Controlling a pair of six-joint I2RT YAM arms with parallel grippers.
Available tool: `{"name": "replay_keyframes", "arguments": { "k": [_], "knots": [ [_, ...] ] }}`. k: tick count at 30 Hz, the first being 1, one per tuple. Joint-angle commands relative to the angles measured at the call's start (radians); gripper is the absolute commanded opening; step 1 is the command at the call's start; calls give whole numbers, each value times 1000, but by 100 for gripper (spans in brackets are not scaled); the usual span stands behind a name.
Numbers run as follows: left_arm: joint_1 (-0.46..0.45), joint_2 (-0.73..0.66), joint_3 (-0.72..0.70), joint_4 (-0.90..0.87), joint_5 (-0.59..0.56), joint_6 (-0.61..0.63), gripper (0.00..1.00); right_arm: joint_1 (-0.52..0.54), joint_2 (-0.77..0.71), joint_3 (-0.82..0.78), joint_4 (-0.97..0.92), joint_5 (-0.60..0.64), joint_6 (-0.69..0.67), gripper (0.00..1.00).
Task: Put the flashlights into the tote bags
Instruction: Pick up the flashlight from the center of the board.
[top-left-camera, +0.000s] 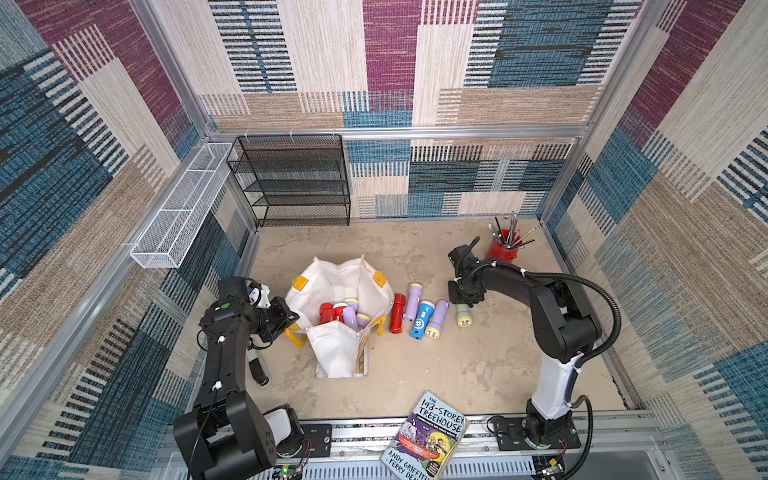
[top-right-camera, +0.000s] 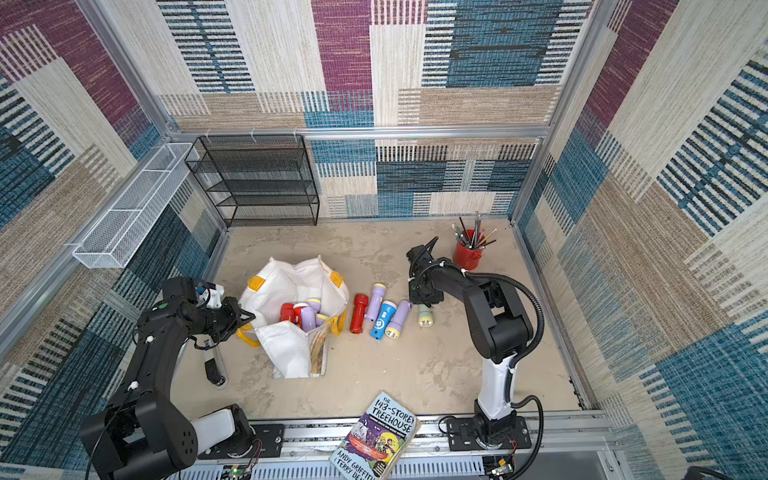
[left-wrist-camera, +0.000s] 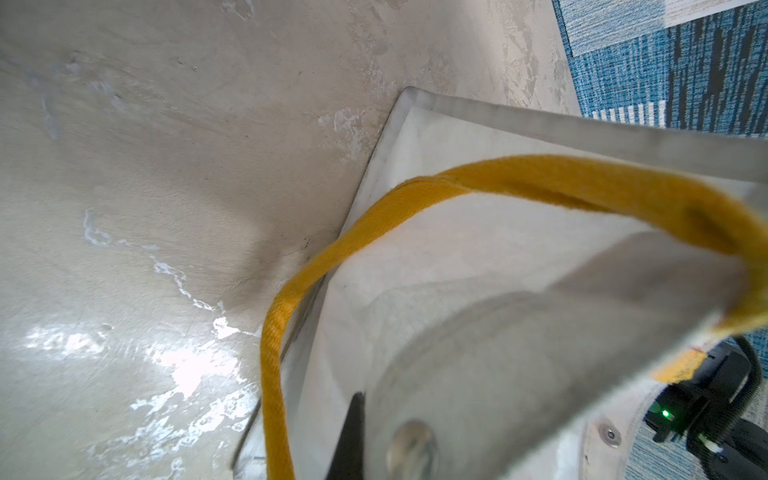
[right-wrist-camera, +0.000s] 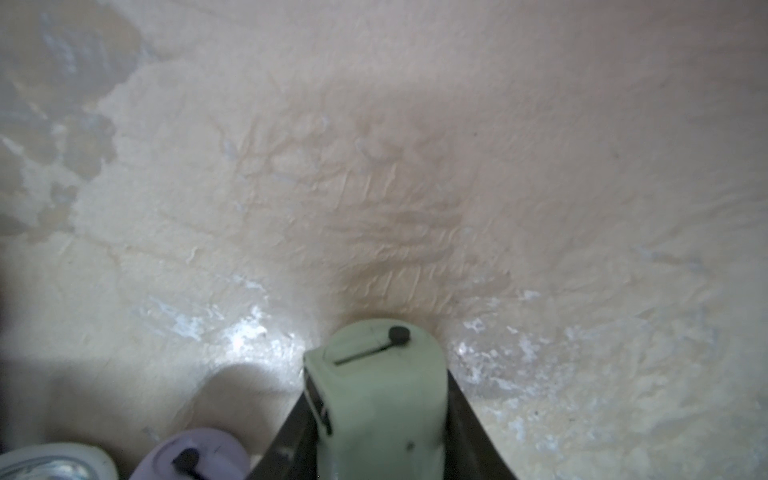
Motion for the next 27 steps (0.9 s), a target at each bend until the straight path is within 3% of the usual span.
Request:
{"name": "replay_keyframes", "arguments": {
  "k": [1,14,27],
  "knots": [
    [0,-3,7,-13,-12,9,0,-2,-2,5,-78,1,-4,33],
    [0,-7,8,-13,-8,11,0,88,-134,289,-162,-119,12,30],
    [0,-15,2,-10,4,11,0,300,-68,736,-89,-389,37,32]
  ]
}}
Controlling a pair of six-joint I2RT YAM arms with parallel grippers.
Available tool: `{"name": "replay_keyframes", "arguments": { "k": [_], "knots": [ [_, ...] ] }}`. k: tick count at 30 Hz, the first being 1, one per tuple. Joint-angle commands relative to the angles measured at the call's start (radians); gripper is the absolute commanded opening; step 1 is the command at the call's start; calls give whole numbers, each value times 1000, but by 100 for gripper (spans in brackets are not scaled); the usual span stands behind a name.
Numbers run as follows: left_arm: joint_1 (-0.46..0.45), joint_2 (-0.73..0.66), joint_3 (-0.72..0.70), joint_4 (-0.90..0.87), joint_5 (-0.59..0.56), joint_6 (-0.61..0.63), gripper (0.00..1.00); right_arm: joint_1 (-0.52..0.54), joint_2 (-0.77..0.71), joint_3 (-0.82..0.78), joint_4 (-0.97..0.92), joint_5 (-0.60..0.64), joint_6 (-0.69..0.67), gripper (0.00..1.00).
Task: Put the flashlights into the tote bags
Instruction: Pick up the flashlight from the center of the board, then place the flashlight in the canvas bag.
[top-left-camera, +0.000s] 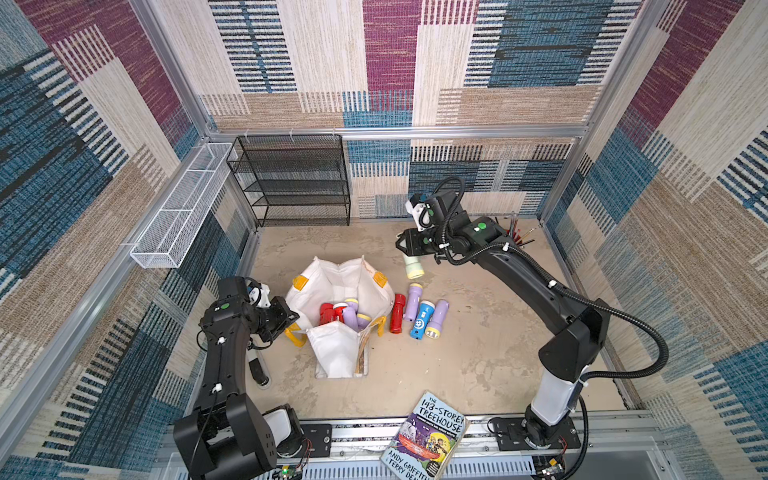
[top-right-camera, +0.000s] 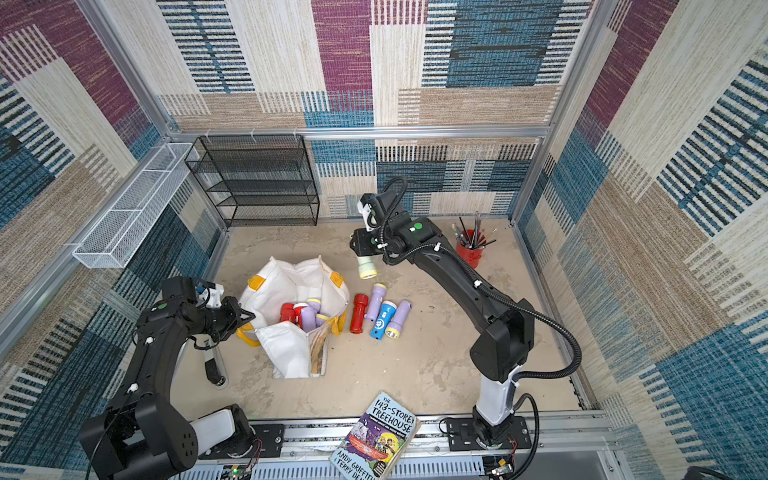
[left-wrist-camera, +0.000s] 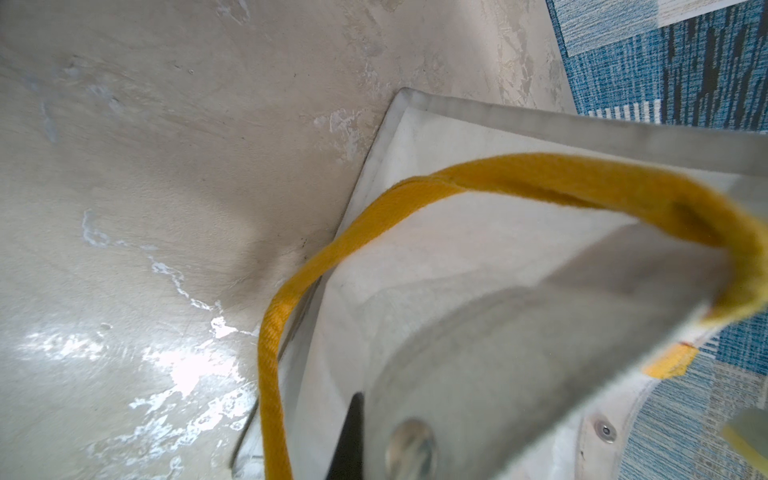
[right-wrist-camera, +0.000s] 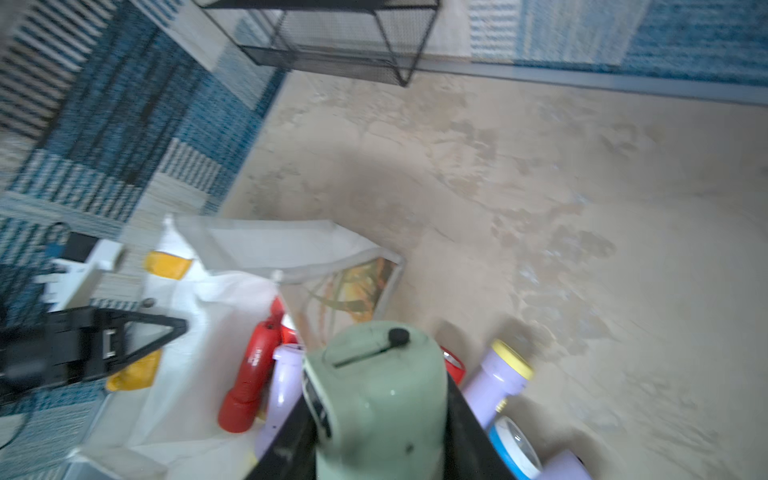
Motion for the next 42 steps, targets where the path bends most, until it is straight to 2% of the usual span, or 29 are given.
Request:
{"name": "replay_keyframes", "arguments": {
  "k": [1,5,12,20,31,42],
  "knots": [
    [1,-6,0,-8,3,10,0,41,34,79,59,-114,26,32],
    [1,-8,2,-6,7,10,0,106,114,179,96,-194,34,32],
    [1,-10,-1,-6,11,11,0,205,275,311,90,-178,-16,31],
    [1,-11,0,-4,13,11,0,275,363,306,89,-162,-34,31],
    [1,-10,-1,-4,15,11,0,318,430,216,109,-167,16,29],
    [0,-11,0,-2,17,11,0,319,521,256,-4,25,158,29]
  ]
}}
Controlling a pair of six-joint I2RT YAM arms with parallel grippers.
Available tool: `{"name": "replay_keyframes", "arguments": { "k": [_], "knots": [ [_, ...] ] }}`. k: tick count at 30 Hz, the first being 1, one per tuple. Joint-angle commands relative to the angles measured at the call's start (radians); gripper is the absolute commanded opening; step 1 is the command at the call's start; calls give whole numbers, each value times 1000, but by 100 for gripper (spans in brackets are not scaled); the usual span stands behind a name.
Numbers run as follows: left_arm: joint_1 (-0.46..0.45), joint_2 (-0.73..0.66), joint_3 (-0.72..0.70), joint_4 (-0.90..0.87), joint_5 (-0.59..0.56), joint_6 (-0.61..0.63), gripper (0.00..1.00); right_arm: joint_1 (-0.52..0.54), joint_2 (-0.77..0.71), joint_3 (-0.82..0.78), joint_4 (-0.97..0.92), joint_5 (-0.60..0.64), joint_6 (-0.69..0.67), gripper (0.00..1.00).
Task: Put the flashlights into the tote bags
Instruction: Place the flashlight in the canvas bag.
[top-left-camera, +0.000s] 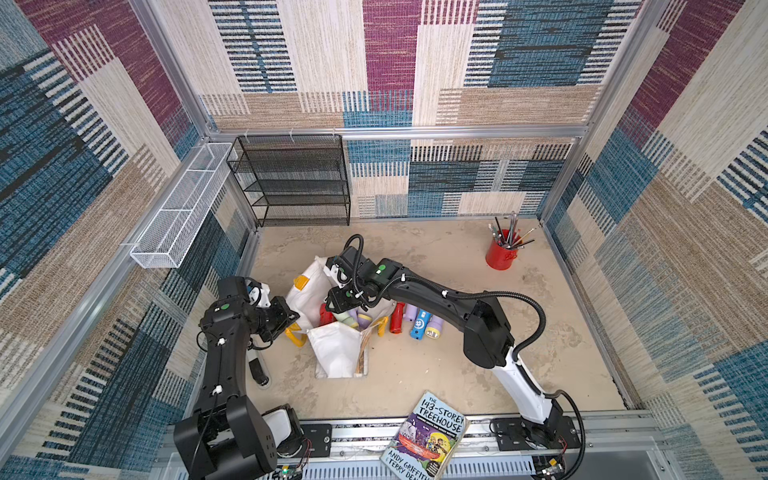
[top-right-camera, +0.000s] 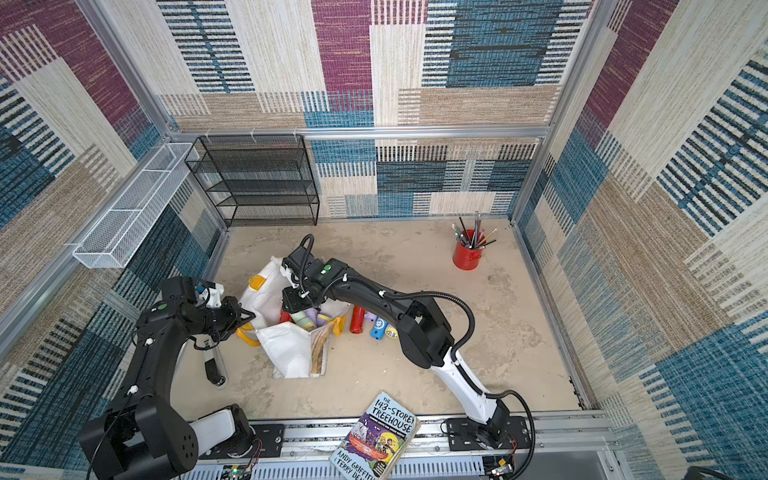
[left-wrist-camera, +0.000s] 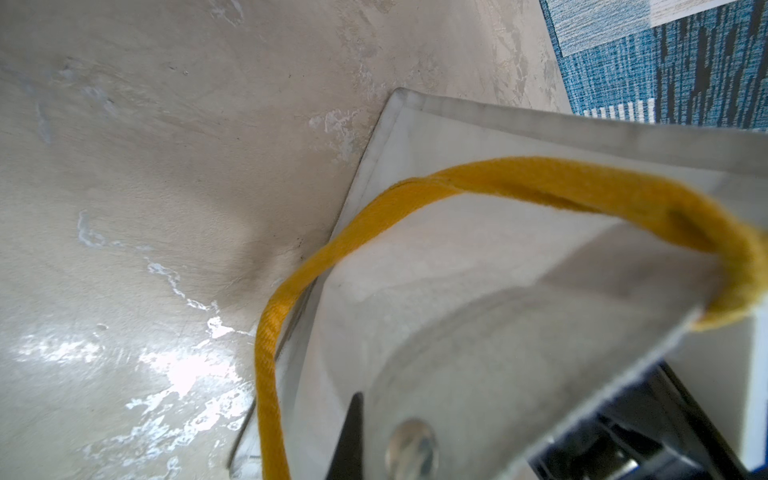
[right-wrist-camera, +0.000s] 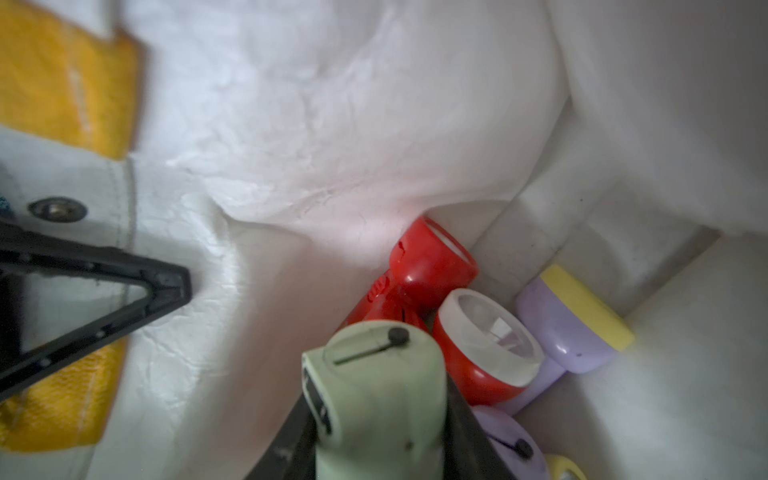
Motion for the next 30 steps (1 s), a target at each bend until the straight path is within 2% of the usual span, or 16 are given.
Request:
{"name": "replay_keyframes", "arguments": {
  "k": [1,13,16,23,30],
  "knots": [
    [1,0,1,-1,14,9,0,1,17,13,-32,97,63,29],
    [0,3,3,-3,12,9,0,21,64,24,-89,200,91,35],
    [1,5,3,-3,14,9,0,22,56,22,-91,193,77,40],
    [1,7,1,-6,1,6,0,28,-6,12,-56,96,-18,66],
    [1,2,-3,-4,-9,5,0,28,-44,34,-49,55,-64,68]
  ]
}}
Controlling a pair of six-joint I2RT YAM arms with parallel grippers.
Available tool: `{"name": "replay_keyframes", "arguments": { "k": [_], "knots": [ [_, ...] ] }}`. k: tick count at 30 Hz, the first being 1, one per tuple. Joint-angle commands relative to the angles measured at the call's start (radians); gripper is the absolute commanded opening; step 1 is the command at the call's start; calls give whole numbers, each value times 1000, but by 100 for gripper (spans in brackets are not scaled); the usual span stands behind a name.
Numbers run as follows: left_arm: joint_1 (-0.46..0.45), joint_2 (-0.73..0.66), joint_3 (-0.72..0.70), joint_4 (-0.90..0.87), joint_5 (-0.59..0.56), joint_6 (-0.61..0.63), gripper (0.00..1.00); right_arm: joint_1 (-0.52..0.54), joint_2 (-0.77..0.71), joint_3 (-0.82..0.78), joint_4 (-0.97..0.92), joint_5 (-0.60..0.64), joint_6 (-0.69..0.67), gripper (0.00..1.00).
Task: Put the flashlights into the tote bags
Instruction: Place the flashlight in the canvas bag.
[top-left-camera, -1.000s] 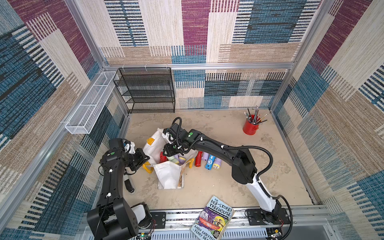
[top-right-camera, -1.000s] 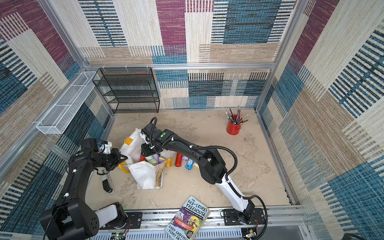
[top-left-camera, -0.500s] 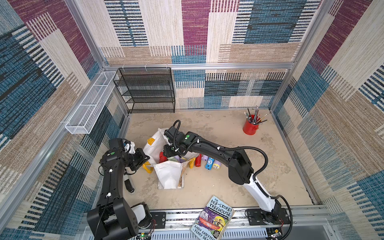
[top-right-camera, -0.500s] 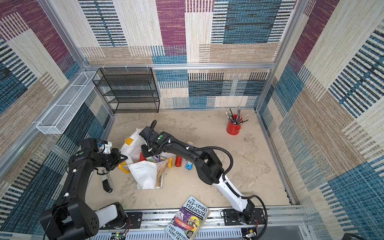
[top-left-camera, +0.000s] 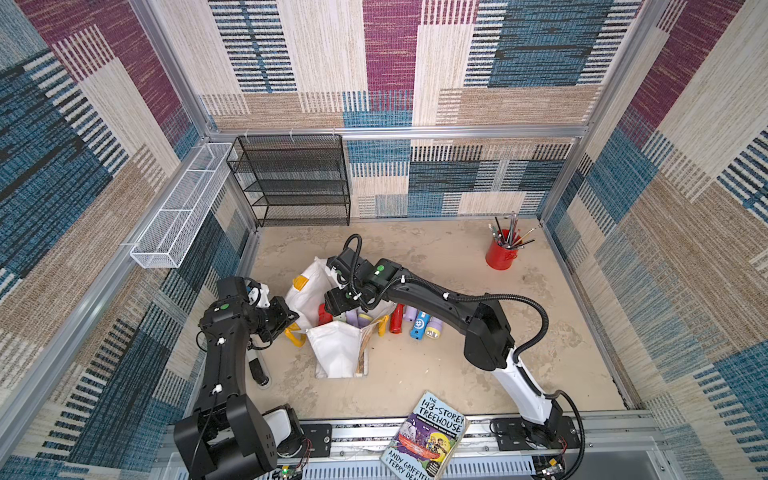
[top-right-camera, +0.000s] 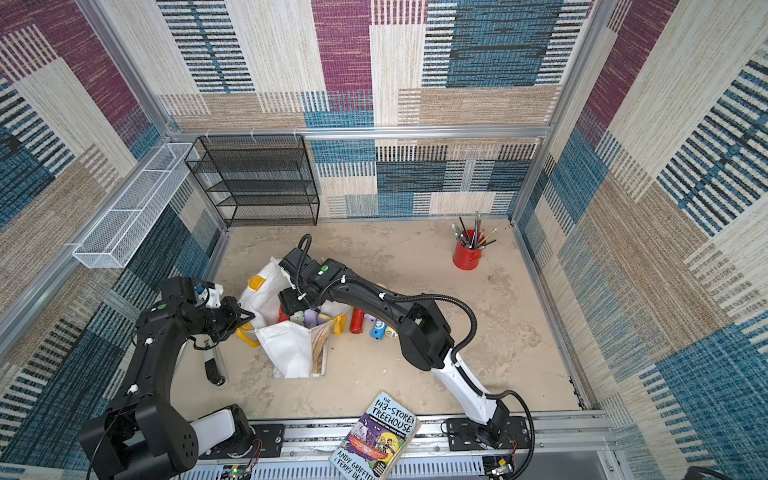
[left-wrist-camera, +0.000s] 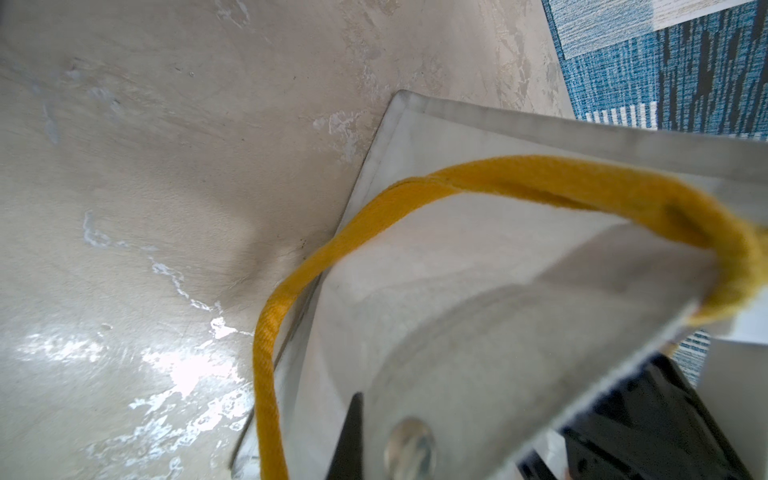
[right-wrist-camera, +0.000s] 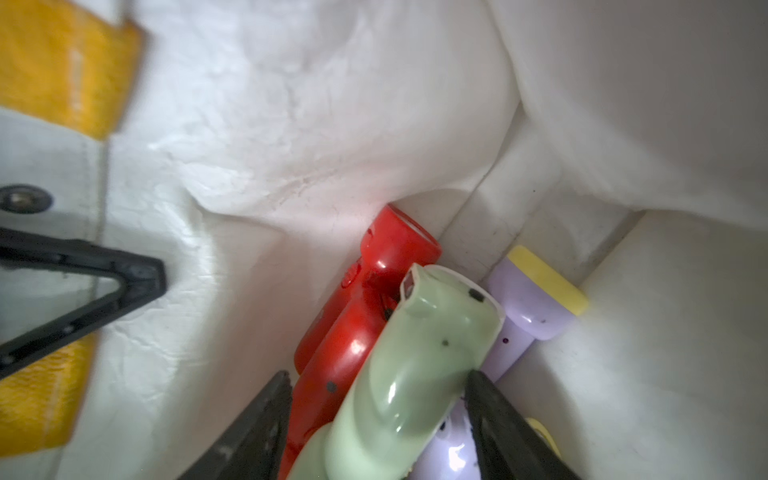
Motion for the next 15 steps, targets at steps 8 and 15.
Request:
{"name": "replay_keyframes", "arguments": {
  "k": [8,15],
  "knots": [
    [-1,-3,-2,-6,-7,6,0,2,-104,26,46,-45,-92,69],
    [-1,-14,-5,-3,-8,5,0,2,-247,-36,119,1,-135,70]
  ]
}}
